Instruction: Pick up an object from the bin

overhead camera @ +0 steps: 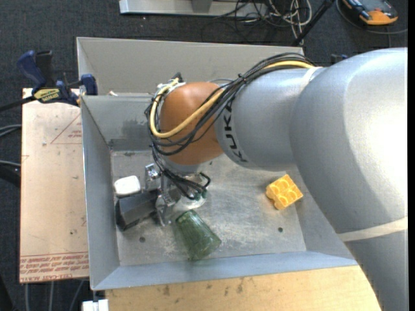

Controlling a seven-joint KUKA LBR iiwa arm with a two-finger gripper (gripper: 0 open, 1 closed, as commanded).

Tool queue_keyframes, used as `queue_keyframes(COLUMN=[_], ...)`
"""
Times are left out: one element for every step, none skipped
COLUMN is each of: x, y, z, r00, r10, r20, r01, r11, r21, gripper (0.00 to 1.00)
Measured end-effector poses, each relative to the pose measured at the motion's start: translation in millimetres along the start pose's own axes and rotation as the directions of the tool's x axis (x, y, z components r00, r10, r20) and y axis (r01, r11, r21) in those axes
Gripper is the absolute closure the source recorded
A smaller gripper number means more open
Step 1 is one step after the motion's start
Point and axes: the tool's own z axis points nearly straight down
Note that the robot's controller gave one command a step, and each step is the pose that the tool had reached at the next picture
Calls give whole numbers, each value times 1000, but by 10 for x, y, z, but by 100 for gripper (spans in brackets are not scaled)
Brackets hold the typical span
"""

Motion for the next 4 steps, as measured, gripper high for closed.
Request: queue_keyframes(x=[17, 52, 51, 34], y=[1, 2, 3, 4], z=[-19, -101, -291, -423], r00=[1000, 1000, 1000, 1000], r10=[0, 1, 1, 1], r20=[-10, -27, -28, -22], r01=[0, -1, -1, -1], r11=[1000, 1000, 1000, 1000], r21=[1, 0, 1, 2], gripper=[100, 100, 100, 100])
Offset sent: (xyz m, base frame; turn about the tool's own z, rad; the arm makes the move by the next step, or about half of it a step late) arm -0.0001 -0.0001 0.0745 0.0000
